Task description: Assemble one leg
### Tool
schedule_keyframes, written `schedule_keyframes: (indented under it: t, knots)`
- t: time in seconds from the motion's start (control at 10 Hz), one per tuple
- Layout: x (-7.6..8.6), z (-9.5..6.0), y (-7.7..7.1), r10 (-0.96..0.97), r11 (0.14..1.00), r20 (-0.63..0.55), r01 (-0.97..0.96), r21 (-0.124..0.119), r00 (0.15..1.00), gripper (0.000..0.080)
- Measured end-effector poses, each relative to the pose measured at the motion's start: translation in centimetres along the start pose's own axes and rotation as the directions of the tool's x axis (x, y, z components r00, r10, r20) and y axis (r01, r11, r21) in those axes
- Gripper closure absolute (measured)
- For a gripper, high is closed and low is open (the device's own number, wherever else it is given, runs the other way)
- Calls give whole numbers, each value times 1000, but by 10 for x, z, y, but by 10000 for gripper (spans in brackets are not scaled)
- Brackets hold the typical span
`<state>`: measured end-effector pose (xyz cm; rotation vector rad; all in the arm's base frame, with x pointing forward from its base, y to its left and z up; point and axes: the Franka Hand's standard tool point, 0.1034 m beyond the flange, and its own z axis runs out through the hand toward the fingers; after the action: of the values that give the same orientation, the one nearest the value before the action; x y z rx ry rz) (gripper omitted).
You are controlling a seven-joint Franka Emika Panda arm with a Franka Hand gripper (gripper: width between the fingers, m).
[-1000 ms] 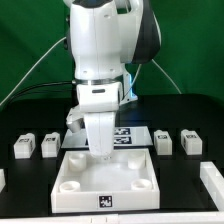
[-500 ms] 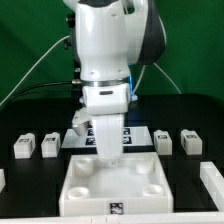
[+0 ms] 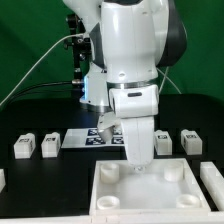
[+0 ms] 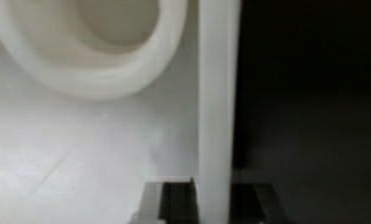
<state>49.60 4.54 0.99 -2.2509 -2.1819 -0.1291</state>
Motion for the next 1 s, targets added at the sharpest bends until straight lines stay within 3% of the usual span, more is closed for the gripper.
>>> schedule_keyframes:
  t: [0.3,0.5,1.0]
  knots:
    - [8,1,0,4,999,3,-5,32,1000,742]
    - [20,2,0,10,999,-1,-10,32,1000,742]
    - [19,1,-2,20,999,7,-21,47,1000,721]
